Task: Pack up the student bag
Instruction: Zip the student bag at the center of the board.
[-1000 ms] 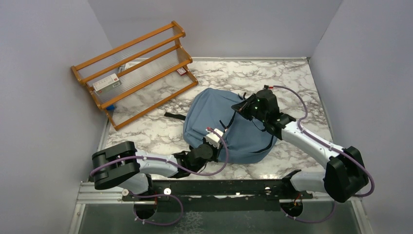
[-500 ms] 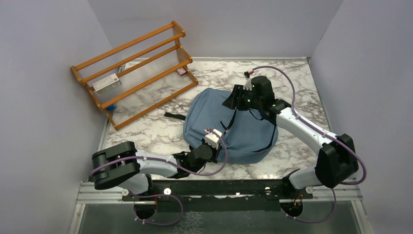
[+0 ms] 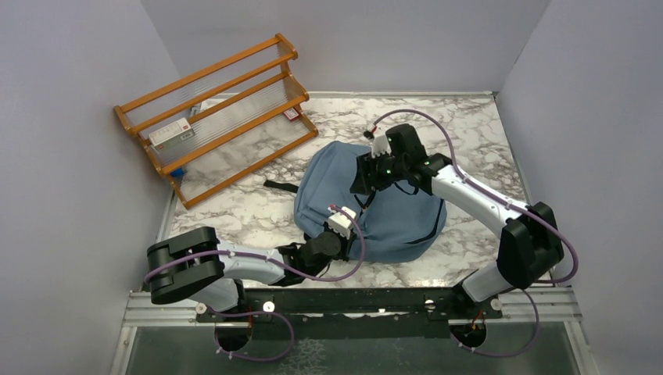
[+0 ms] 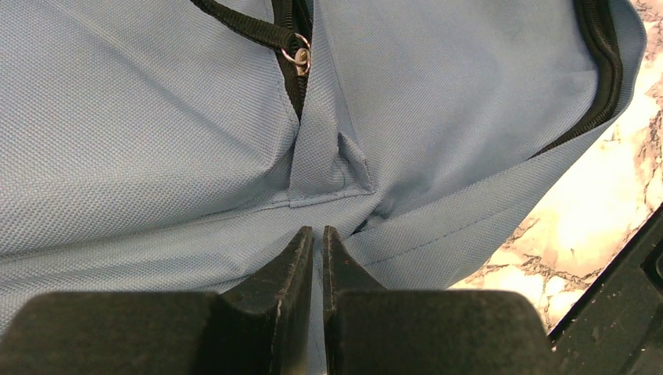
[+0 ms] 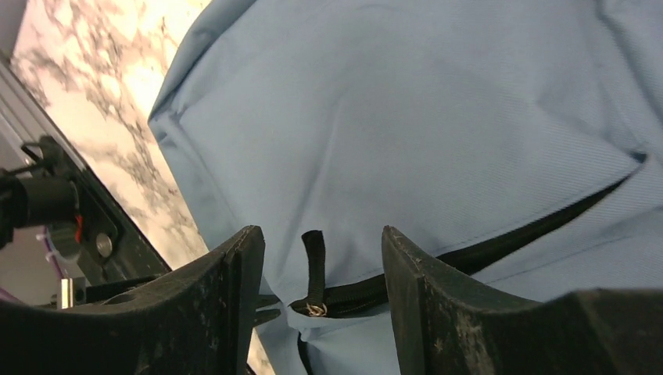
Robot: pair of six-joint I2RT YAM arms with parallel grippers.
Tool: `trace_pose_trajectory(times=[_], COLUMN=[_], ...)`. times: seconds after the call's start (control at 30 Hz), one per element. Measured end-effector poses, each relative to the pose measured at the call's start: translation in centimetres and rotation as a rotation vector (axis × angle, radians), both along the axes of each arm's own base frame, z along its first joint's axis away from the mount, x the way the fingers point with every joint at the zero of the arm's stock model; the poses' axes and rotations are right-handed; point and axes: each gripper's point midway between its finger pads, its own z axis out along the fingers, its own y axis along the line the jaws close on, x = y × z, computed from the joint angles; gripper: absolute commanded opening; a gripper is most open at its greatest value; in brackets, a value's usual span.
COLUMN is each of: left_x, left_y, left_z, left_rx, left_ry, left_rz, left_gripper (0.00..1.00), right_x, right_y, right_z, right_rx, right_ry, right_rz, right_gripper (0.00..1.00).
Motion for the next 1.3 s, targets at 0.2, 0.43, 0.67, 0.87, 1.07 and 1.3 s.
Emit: trace_pose_trajectory(times=[0.2, 0.43, 0.67, 0.87, 1.07, 1.3], left_x=[0.0, 0.0, 0.0, 0.0, 0.0, 0.0], left_y=[0.0, 0.0, 0.0, 0.0, 0.0, 0.0], left_z=[0.0, 0.0, 0.0, 0.0, 0.0, 0.2], left_rx=[-0.002, -0.003, -0.003, -0.003, -0.001, -0.005], left_ry=[0.003, 0.003, 0.004, 0.004, 0.002, 0.000], left_rz=[0.001, 0.001, 0.002, 0.001, 0.001, 0.000], left_gripper=[0.10, 0.10, 0.10, 0.11, 0.12, 0.31], right_x=[-1.8, -2.6, -2.1, -1.1, 0.3, 1.7], right_y=[1.1, 1.5, 0.9, 0.0, -1.3, -4.0], right_z=[-2.2, -3.4, -3.8, -4.2, -3.8, -1.4], right_rx=[-0.059, -0.096, -0.136, -0.180, -0.219, -0.227], right_ry=[0.032, 0.054, 0.035, 0.023, -0.002, -0.057], right_rz=[0.086, 0.120, 0.089, 0.003, -0.137, -0.384], right_gripper=[0.53, 0.42, 0.12, 0.01, 0.01, 0.01])
